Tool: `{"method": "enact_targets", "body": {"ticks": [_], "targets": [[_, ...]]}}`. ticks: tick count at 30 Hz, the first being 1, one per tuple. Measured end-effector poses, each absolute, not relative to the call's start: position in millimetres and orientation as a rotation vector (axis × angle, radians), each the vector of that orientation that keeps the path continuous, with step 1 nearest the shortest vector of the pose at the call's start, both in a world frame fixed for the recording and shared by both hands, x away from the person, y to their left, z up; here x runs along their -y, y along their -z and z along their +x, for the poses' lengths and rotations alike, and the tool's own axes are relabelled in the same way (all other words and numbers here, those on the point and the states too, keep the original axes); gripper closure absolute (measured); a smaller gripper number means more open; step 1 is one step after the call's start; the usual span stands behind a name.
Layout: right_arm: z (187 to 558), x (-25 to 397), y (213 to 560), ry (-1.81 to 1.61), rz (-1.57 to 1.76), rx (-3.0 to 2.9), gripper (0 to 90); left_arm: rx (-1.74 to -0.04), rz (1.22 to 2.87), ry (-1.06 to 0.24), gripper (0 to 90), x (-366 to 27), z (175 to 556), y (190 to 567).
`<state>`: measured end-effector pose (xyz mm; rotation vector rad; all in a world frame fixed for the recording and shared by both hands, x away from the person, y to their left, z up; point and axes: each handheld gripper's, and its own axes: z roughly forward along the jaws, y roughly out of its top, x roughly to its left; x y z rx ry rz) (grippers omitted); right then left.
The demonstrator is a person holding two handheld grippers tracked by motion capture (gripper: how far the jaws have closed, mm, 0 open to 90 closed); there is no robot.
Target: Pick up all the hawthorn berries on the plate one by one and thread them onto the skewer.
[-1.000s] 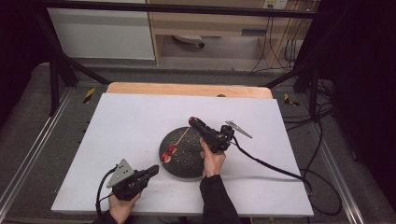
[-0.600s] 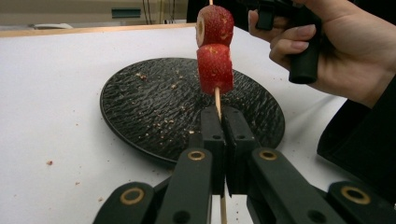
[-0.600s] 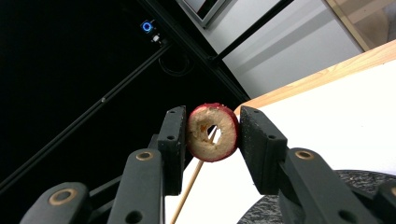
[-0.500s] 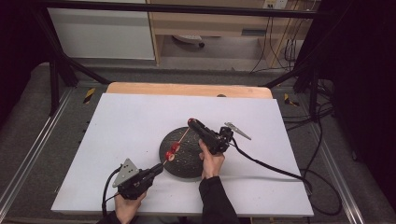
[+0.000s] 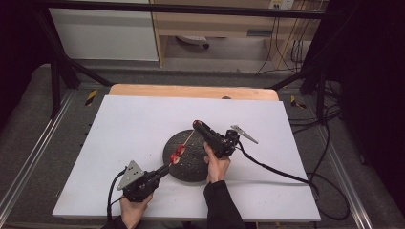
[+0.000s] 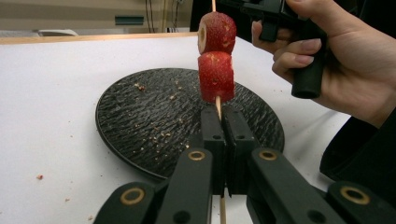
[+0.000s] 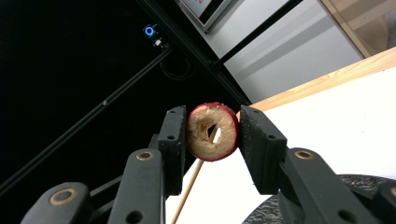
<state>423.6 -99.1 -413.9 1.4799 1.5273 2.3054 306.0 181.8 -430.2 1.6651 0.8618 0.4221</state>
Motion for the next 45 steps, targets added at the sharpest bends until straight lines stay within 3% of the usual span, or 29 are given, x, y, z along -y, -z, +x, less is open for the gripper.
{"method": "enact_targets", "body": {"ticks": [45], "targets": [[416,94,425,-2.414,1.400,-1.556,63.5,-0.869,1.605,-0.383,88.7,-170,316,426]]}}
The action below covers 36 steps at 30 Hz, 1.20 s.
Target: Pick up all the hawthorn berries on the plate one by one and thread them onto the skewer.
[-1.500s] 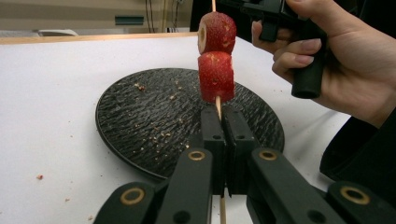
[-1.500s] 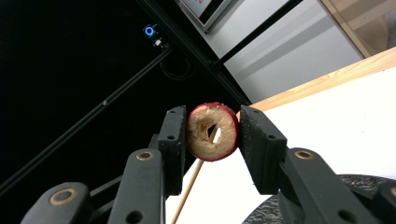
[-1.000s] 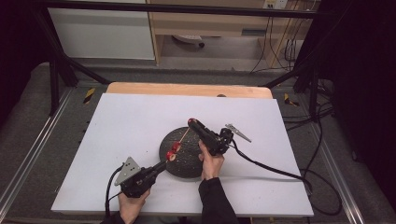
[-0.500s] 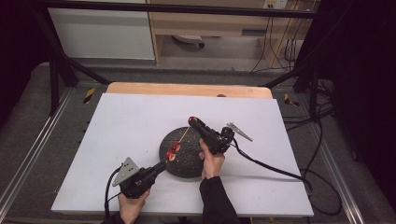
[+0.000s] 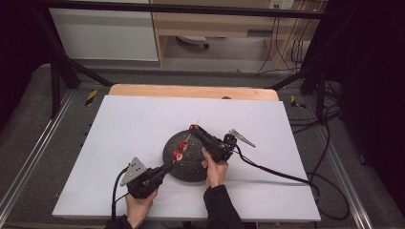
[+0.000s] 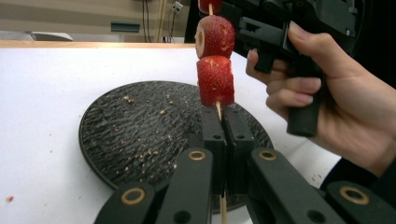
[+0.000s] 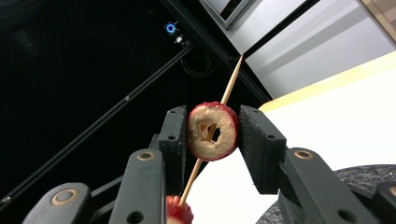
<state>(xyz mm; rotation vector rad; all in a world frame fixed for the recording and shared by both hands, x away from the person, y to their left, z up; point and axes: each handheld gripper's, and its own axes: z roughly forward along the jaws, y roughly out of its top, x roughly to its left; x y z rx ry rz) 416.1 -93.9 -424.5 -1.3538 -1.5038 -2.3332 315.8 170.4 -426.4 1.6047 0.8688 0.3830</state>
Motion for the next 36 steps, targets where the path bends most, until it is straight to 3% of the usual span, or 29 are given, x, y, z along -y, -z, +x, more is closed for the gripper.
{"method": "enact_targets", "body": {"ticks": [15,29,30,31,36], "targets": [[409,92,427,2.293,-1.358,1.611,61.6,-0.873,1.618,-0.376,88.6,-167,323,427],[404,117,404,2.085,-1.337,2.194,17.2,-0.889,1.630,-0.373,88.6,-178,324,426],[404,117,404,2.085,-1.337,2.194,17.2,-0.889,1.630,-0.373,88.6,-178,324,426],[404,123,404,2.020,-1.338,2.272,10.9,-0.894,1.637,-0.371,88.6,-179,325,426],[403,140,410,1.875,-1.346,2.421,4.6,-0.900,1.672,-0.359,88.6,-182,327,426]]}}
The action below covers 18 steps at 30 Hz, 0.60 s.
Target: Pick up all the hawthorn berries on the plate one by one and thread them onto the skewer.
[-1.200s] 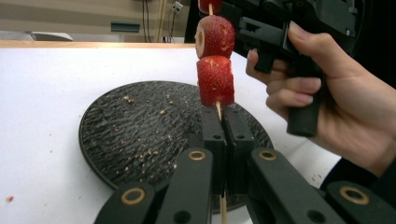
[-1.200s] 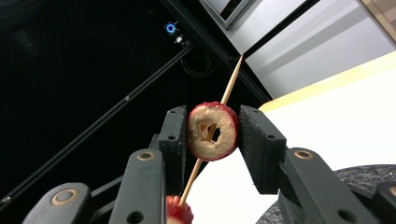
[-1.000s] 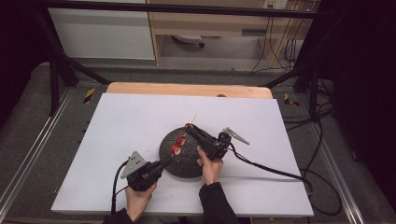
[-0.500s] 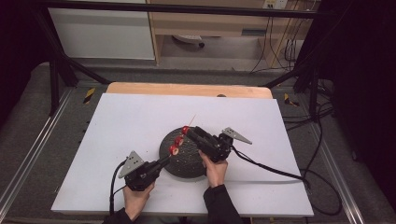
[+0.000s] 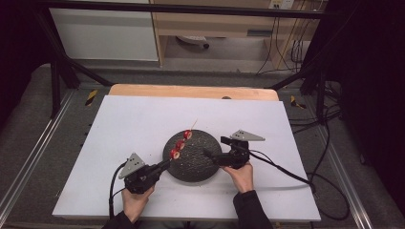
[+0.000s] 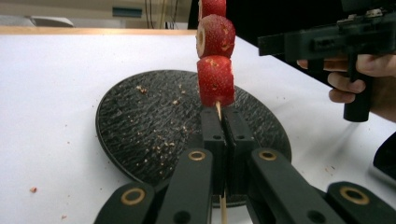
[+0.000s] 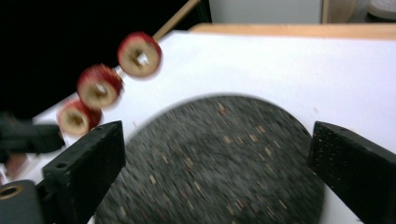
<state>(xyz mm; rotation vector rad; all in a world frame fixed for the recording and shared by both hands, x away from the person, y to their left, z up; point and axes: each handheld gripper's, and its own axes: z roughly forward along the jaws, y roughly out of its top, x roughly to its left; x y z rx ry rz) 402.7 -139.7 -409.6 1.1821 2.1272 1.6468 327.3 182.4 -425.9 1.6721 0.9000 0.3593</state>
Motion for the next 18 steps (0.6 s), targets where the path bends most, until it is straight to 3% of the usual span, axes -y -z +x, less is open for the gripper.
{"method": "enact_targets", "body": {"ticks": [18], "targets": [[383,206,430,-1.370,1.149,-2.277,1.1,-0.902,1.799,-0.350,88.6,-185,340,414]]}}
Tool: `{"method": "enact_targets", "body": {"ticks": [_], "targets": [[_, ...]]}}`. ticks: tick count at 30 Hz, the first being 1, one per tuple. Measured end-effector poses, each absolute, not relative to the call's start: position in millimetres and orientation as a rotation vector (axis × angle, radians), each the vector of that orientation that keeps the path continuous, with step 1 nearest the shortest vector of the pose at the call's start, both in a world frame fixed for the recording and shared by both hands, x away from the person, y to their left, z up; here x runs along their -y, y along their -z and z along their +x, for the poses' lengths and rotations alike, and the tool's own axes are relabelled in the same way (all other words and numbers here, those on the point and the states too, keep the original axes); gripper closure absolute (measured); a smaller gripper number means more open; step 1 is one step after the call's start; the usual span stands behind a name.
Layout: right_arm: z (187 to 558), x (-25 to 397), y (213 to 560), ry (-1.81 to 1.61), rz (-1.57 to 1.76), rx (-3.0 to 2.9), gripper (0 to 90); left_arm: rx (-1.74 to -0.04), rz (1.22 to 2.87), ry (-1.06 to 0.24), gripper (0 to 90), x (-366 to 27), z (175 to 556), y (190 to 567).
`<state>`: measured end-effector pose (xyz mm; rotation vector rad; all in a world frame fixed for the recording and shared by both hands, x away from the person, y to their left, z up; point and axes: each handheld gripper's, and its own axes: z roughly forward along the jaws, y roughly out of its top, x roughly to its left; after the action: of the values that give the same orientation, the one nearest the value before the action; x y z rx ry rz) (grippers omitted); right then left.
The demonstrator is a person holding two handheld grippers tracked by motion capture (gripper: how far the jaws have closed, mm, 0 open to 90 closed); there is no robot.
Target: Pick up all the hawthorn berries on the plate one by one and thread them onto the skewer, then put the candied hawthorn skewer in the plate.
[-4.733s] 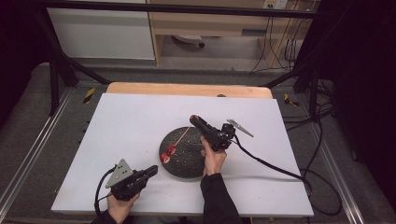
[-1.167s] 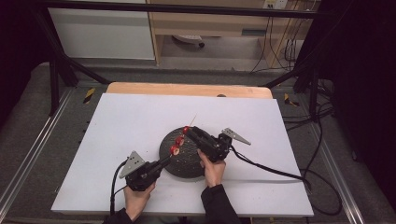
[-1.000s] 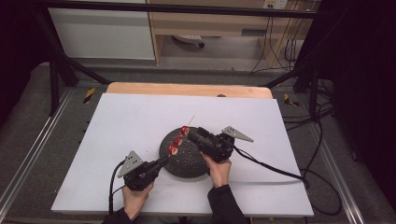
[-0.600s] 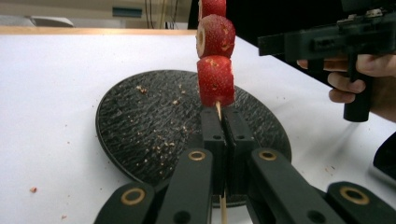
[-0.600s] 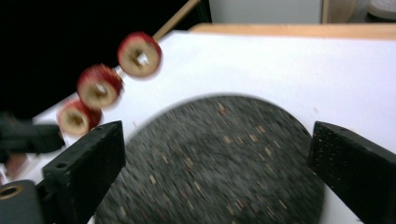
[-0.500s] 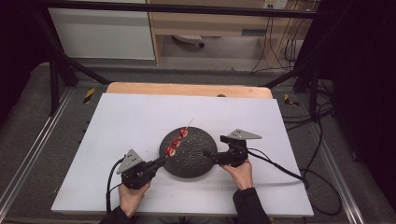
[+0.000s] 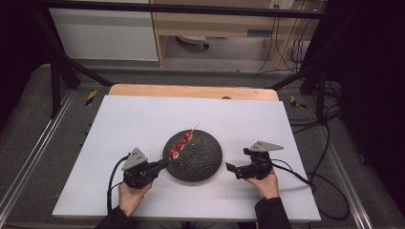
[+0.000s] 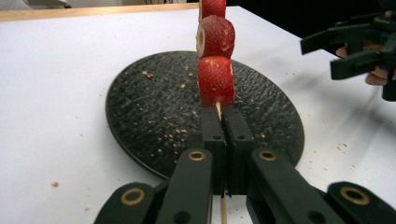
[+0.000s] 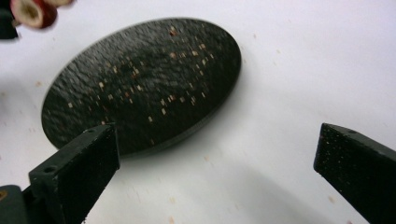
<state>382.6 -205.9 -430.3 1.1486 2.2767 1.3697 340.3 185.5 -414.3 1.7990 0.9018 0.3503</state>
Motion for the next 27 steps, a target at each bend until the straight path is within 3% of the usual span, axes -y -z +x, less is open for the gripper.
{"method": "enact_targets", "body": {"ticks": [27], "targets": [[363,244,448,-1.246,1.159,-2.332,0.3,-0.962,1.949,-0.332,88.5,-164,380,398]]}}
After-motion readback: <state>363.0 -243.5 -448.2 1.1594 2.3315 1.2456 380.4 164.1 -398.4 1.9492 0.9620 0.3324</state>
